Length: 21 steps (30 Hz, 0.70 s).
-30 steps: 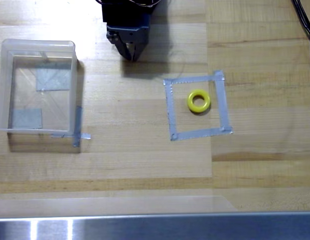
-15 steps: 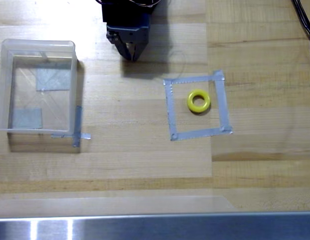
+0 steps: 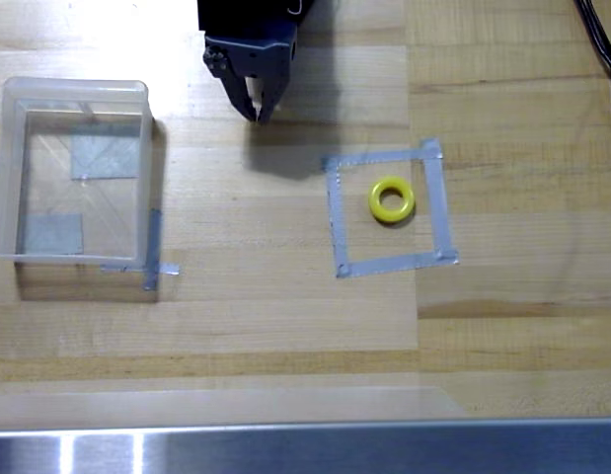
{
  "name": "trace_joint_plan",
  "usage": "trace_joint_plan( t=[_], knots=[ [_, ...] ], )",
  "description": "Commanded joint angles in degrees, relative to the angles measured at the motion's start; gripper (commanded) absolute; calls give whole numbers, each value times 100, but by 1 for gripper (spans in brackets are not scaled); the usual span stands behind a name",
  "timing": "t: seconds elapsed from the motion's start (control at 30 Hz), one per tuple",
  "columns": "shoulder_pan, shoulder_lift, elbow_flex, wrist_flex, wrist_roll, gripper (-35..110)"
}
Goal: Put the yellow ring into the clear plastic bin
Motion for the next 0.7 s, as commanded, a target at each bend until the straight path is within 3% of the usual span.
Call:
trace_joint_plan(
  t=[0.0, 0.33, 0.67],
  knots=[
    [-53, -2074, -1644, -35, 70, 1],
    [-1714, -6715, -5660, 53, 255, 1],
    [-3146, -8903, -7594, 0, 1143, 1]
  ],
)
